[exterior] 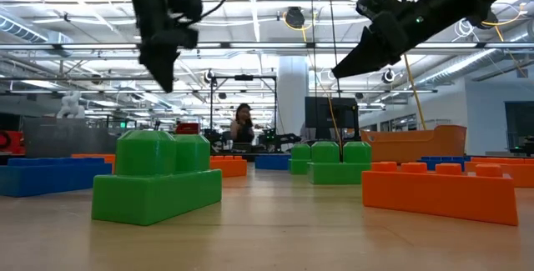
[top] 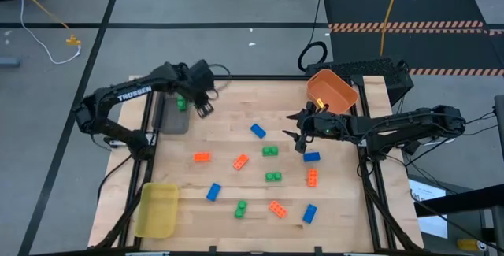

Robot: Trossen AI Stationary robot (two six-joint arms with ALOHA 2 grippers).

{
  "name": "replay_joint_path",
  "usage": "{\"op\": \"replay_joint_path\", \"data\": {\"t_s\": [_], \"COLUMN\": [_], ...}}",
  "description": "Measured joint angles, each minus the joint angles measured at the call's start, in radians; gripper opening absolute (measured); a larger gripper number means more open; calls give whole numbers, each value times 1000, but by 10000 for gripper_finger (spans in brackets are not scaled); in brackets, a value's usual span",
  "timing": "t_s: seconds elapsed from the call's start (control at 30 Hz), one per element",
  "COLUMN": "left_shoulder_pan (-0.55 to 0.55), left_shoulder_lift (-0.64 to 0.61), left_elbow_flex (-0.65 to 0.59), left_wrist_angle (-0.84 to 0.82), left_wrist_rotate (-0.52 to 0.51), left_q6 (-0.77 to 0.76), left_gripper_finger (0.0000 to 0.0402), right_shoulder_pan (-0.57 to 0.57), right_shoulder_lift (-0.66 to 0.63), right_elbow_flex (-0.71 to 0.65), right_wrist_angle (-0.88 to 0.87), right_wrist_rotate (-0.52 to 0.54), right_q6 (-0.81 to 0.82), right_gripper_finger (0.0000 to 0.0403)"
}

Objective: Sort & place blocks by color
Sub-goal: Put the orange game piece into the orange bin

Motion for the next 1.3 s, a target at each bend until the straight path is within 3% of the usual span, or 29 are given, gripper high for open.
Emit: {"op": "replay_joint_path", "data": {"t_s": [0.23, 0.53, 0.83, 1.3], "left_shoulder_pan": [-283, -488, -535, -571], "left_shoulder_lift": [41, 49, 49, 49], "left_elbow_flex": [-11, -43, -234, -332], "left_wrist_angle": [24, 23, 24, 103], "left_wrist_rotate": [-24, -45, -71, 2], "left_q6": [-14, -142, -260, -302], "left_gripper_finger": [163, 242, 269, 272], "right_shoulder_pan": [0, 0, 0, 0], "right_shoulder_lift": [0, 0, 0, 0], "right_elbow_flex": [0, 0, 0, 0], "right_wrist_angle": [2, 7, 13, 13], "right_wrist_rotate": [82, 82, 78, 26], "right_q6": [-8, -8, 2, 21], "right_gripper_finger": [251, 251, 251, 251]}}
